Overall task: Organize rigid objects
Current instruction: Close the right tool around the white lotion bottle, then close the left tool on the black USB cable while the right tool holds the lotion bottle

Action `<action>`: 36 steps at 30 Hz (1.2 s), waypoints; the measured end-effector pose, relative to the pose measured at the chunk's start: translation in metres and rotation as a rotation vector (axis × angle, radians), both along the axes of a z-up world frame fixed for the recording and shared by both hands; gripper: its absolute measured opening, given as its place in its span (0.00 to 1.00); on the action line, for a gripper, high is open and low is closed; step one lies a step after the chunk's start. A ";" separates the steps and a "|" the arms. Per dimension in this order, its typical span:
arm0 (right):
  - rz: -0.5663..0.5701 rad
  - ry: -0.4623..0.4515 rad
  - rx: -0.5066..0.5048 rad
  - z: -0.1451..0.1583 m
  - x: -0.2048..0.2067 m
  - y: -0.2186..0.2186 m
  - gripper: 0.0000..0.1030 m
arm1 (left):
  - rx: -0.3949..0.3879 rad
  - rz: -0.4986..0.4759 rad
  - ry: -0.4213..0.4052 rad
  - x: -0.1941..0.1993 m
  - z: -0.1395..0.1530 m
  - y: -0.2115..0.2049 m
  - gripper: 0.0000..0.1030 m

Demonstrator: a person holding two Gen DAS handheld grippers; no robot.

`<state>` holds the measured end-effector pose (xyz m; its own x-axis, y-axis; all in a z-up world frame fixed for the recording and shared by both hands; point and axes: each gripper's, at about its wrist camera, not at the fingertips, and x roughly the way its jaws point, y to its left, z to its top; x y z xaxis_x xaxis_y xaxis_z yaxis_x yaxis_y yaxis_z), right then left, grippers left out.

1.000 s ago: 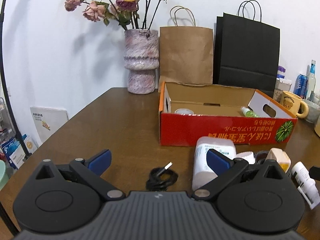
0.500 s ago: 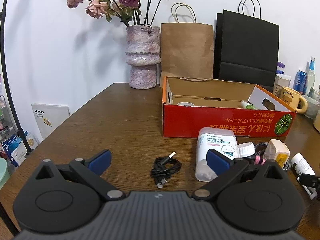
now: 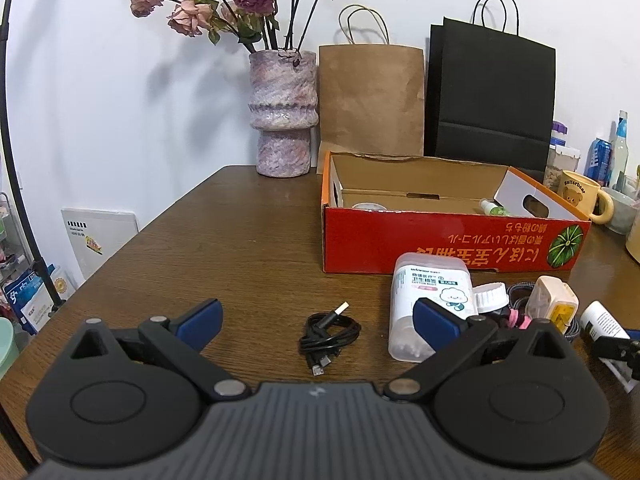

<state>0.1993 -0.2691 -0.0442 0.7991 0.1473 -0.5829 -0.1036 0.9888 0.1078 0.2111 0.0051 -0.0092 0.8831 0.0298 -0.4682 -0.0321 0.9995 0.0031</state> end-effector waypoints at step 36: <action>-0.043 -0.106 -0.021 0.009 -0.012 -0.001 0.26 | 0.035 -0.072 0.182 0.054 -0.031 0.011 0.59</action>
<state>0.1873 -0.2696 -0.0352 0.8617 0.1003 -0.4974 -0.0712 0.9945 0.0772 0.2650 0.0161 -0.0404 0.7842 -0.0110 -0.6205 0.0434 0.9984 0.0372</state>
